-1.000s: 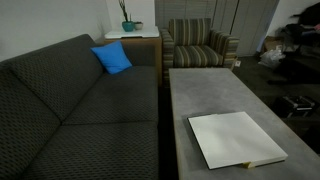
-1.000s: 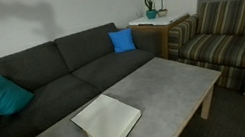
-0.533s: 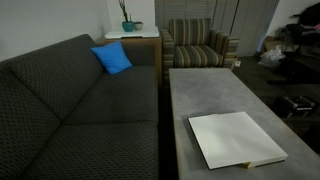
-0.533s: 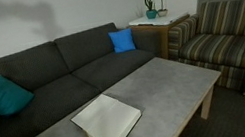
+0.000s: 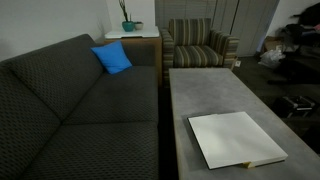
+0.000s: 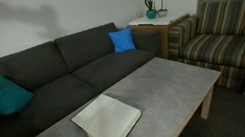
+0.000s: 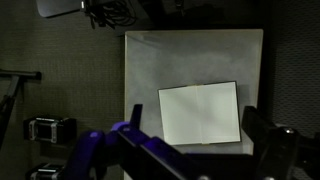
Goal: Close the open book on the table
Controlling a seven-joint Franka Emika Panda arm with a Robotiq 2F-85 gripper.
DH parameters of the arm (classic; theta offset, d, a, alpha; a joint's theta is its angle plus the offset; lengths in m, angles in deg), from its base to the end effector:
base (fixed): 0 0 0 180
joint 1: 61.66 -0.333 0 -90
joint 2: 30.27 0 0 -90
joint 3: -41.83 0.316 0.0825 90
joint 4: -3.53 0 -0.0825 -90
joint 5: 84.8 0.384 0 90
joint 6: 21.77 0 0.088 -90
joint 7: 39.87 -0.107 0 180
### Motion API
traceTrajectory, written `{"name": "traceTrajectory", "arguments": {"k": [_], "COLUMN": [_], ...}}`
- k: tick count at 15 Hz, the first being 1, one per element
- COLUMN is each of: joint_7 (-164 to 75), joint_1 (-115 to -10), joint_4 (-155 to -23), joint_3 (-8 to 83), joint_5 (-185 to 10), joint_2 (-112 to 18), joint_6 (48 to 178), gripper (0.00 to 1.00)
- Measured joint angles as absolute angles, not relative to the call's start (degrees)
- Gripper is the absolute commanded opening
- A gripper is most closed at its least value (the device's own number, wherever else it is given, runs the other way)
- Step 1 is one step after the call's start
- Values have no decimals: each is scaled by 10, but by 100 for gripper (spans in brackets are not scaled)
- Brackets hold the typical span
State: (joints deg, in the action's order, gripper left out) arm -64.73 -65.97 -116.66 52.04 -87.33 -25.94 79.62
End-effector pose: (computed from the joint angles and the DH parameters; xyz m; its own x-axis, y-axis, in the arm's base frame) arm 0.4833 0.1223 0.4350 0.9619 -0.1799 -0.2057 -0.1498 -0.9767 0.1538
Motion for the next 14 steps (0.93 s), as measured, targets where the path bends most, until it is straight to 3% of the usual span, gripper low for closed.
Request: {"name": "traceTrajectory", "arguments": {"k": [5, 9, 14], "joint_7": [-519, -526, -561], "joint_1": [-658, -663, -675], "joint_4": [-1118, -1103, -1125], "joint_3": [488, 486, 479], "joint_5": [-874, -875, -907], "joint_2": [-404, -423, -443], "joint_6": [844, 858, 1021], "gripper": [100, 100, 100]}}
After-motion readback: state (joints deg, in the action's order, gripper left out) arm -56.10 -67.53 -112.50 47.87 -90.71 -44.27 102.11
